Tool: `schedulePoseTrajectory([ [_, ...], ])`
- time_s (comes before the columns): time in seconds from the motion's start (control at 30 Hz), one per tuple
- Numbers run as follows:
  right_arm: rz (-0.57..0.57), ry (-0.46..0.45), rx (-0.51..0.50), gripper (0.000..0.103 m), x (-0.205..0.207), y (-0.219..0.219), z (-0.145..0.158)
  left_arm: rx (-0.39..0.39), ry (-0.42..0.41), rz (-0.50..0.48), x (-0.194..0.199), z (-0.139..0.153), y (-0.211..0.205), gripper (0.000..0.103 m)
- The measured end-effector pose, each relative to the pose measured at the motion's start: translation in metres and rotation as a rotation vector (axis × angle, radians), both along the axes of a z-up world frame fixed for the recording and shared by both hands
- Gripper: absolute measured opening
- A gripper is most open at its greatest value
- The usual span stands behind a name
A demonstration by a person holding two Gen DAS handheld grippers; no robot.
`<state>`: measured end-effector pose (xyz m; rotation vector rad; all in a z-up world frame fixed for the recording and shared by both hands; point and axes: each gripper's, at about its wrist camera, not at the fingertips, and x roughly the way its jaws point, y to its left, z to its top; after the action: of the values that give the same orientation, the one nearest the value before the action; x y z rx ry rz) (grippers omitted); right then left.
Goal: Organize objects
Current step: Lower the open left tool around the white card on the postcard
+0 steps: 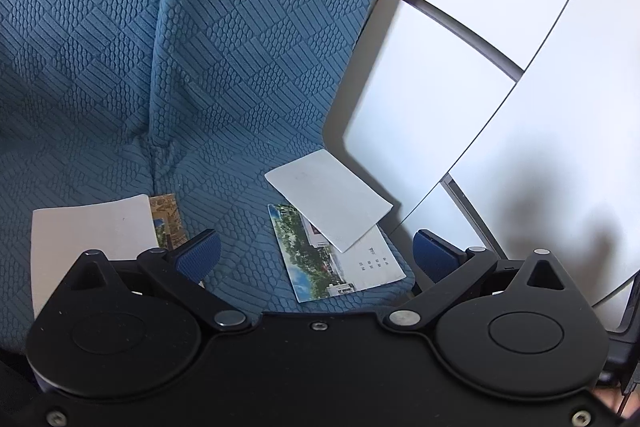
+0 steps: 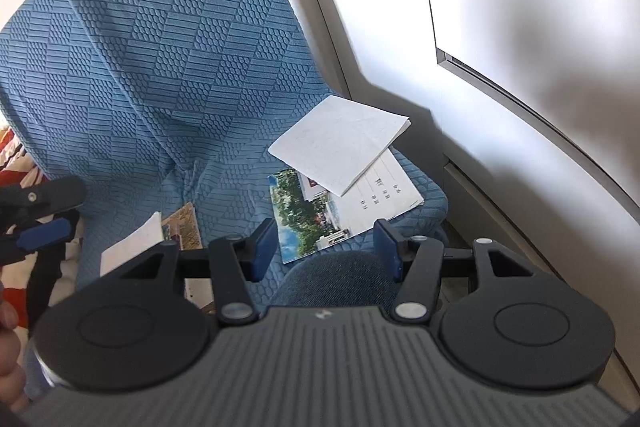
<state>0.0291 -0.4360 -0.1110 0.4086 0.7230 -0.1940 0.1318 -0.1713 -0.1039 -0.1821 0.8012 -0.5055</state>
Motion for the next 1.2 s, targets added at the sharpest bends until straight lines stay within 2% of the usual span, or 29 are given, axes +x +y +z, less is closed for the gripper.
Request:
schedulePoseTrajectory([
  [0.07,0.001,0.005,0.001,0.057,0.004,-0.005,-0.003,0.006,0.005,0.0,0.005,-0.003,-0.006,0.102],
  [0.33,0.005,0.002,0.014,0.081,0.021,-0.023,-0.012,0.036,0.019,0.002,0.027,-0.013,-0.028,0.102],
  [0.77,-0.03,0.037,0.087,0.081,0.056,-0.057,-0.04,0.073,0.08,0.006,0.072,-0.047,-0.064,0.102],
  [1.0,-0.006,0.045,0.093,0.081,0.08,-0.073,-0.059,0.096,0.125,0.009,0.099,-0.079,-0.09,0.102],
  [1.2,-0.019,0.042,0.119,0.081,0.103,-0.092,-0.08,0.106,0.125,0.026,0.12,-0.106,-0.116,0.099],
])
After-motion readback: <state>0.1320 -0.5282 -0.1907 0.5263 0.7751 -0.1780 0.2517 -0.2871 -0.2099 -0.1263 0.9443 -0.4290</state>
